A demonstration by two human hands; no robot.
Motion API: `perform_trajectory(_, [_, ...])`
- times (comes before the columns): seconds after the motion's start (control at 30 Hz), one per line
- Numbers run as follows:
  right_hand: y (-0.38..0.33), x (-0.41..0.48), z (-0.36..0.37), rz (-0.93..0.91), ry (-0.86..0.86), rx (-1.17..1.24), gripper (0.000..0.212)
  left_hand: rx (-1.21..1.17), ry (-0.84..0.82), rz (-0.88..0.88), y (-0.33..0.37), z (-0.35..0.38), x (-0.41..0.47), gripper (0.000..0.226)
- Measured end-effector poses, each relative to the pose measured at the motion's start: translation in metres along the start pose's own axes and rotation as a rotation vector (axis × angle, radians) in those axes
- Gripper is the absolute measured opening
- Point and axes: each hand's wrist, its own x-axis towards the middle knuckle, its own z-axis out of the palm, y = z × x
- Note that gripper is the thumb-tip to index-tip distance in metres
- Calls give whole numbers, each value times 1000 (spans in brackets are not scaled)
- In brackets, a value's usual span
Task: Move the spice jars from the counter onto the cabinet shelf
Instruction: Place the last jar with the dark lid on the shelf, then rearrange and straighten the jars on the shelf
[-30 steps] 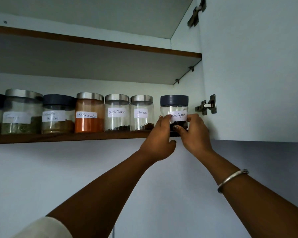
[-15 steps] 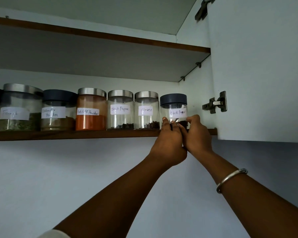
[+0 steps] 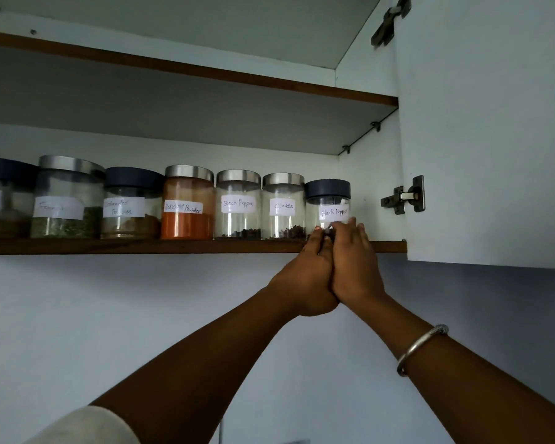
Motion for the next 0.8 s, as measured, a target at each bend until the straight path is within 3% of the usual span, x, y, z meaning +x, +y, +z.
perform_trajectory(0.27, [-89,-36,0,-297,-134,78,69,89,44,52,-47,-55,-83,89])
perform_trajectory(0.47, [-188,-61,10,-400,-266,188,79,182,19,-104,-104,-113,-156,91])
perform_trajectory(0.8, [-361,-86,49,-600,-361,251,79,393,29,-268,-221,-217,-287,83])
